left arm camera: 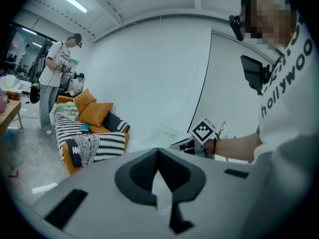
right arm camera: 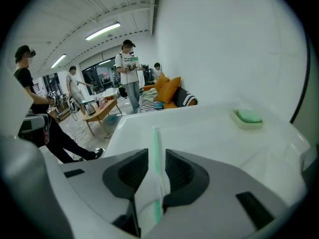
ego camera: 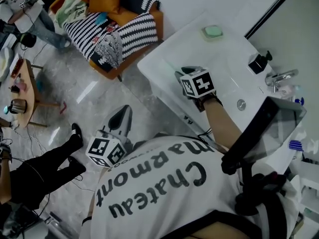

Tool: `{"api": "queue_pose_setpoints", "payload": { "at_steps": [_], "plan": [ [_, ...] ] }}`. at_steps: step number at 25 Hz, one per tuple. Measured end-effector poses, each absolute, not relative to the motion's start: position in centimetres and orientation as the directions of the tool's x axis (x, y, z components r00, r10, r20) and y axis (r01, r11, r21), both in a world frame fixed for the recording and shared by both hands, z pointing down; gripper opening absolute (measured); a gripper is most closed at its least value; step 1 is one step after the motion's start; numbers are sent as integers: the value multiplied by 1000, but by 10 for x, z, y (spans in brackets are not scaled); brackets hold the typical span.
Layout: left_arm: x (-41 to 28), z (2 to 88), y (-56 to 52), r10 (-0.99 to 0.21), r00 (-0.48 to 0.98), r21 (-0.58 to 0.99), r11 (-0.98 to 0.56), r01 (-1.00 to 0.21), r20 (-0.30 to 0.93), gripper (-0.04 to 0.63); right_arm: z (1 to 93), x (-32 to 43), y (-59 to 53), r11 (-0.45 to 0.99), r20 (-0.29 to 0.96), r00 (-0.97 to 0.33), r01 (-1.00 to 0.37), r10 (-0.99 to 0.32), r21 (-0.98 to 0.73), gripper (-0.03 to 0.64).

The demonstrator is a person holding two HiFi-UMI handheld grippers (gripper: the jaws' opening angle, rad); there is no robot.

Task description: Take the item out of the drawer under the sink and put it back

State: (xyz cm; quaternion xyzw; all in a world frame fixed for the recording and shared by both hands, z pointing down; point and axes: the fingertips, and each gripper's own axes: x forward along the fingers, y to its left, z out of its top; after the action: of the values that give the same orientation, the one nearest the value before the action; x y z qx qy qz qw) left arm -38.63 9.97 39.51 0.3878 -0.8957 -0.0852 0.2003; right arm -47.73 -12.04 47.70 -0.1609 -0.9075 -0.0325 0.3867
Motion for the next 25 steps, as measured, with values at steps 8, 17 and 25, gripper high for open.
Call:
{"api": "queue_pose_setpoints", "payload": {
  "at_steps": [8, 17, 25],
  "plan": [
    [-377, 387, 90, -774, -567, 313, 633, -708, 283, -3, 414, -461, -114, 952, 537, -791, 291, 293, -91, 12],
    [-354, 372, 81, -880, -404, 298, 467, -833, 250, -3, 357, -378, -102, 975, 417, -882, 213, 220, -63, 11],
    [-306, 357, 94, -944, -247, 271, 302, -914, 219, -3, 346, -285, -67, 991, 375, -919, 95, 125, -98, 11]
  ]
}}
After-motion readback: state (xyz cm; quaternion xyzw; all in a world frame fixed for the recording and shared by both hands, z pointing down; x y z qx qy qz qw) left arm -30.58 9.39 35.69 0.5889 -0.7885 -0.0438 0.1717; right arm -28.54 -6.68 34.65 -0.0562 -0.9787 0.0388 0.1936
